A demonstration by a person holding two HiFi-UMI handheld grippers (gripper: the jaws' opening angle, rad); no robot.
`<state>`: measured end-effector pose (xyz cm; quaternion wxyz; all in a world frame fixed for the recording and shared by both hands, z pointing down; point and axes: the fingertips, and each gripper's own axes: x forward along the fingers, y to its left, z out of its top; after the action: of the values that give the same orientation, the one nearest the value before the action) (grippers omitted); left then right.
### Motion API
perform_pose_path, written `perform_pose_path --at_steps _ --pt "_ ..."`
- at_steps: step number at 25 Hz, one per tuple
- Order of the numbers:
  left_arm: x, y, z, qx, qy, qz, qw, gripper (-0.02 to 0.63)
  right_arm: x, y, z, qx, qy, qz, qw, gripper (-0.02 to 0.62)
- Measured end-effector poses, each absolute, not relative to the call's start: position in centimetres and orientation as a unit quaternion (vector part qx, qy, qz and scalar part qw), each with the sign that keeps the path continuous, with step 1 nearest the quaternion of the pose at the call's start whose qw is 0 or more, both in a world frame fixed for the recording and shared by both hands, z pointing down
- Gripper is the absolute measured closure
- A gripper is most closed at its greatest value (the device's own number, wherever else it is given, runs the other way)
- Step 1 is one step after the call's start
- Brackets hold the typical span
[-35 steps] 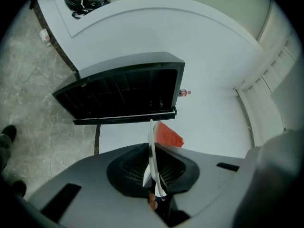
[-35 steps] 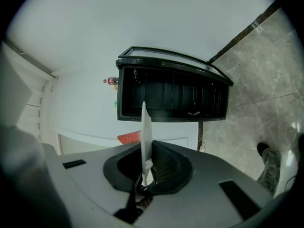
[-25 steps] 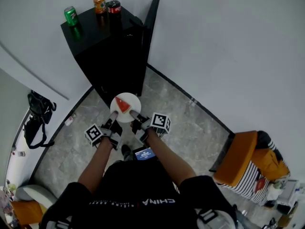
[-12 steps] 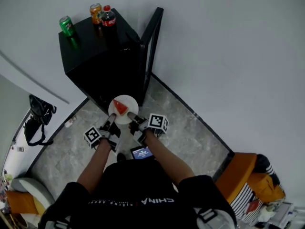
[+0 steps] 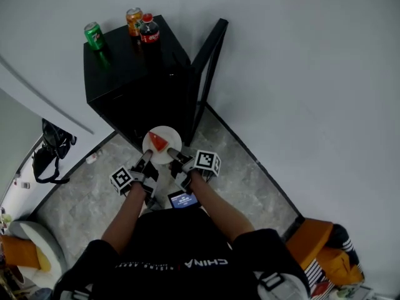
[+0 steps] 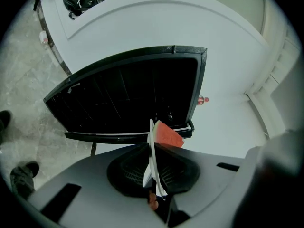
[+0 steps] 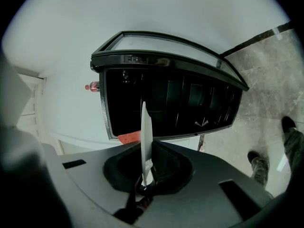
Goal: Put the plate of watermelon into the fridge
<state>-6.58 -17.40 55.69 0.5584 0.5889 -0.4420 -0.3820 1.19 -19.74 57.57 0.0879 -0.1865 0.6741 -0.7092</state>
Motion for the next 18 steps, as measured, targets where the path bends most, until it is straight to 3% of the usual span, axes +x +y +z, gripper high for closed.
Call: perform_pose_path --at_steps 18 --pt "-10.5 -18.8 55.1 0.604 -0.434 -0.368 0.559 0.573 -2.6 -20.9 56.6 -0.204 0.677 -0.701 0.097 0.566"
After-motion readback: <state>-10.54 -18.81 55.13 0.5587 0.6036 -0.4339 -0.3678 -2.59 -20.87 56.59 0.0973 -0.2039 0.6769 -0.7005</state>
